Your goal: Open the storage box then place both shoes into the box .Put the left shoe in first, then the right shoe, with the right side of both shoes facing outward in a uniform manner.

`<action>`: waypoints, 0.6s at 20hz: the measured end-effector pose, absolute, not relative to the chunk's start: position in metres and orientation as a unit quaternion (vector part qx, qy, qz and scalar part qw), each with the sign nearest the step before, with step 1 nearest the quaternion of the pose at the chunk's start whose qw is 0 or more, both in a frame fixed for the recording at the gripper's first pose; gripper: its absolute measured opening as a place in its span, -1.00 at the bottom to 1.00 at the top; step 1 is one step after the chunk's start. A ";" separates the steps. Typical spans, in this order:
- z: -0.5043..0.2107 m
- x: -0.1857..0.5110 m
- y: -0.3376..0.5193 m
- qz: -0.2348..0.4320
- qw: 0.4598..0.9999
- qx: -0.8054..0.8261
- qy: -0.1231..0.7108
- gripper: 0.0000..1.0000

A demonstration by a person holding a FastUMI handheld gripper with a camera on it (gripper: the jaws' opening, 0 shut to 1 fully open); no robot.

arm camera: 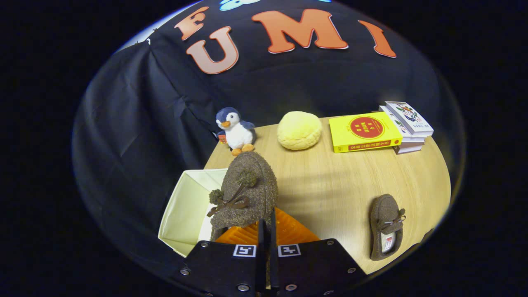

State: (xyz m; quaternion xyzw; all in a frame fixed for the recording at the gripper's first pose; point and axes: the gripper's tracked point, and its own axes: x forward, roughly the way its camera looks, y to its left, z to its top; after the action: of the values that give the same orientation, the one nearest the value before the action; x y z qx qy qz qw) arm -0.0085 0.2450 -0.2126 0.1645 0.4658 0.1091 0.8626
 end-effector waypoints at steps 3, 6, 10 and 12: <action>-0.198 0.002 0.282 0.132 0.862 0.159 0.463 -0.91; -0.194 0.005 0.318 0.153 0.853 0.156 0.474 -0.90; -0.200 0.008 0.365 0.174 0.845 0.147 0.484 -0.90; -0.208 0.008 0.386 0.179 0.836 0.150 0.496 -0.91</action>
State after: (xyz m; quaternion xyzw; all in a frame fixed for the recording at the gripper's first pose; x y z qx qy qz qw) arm 0.0083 0.3855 -0.2085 0.1495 0.4959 0.1794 0.8364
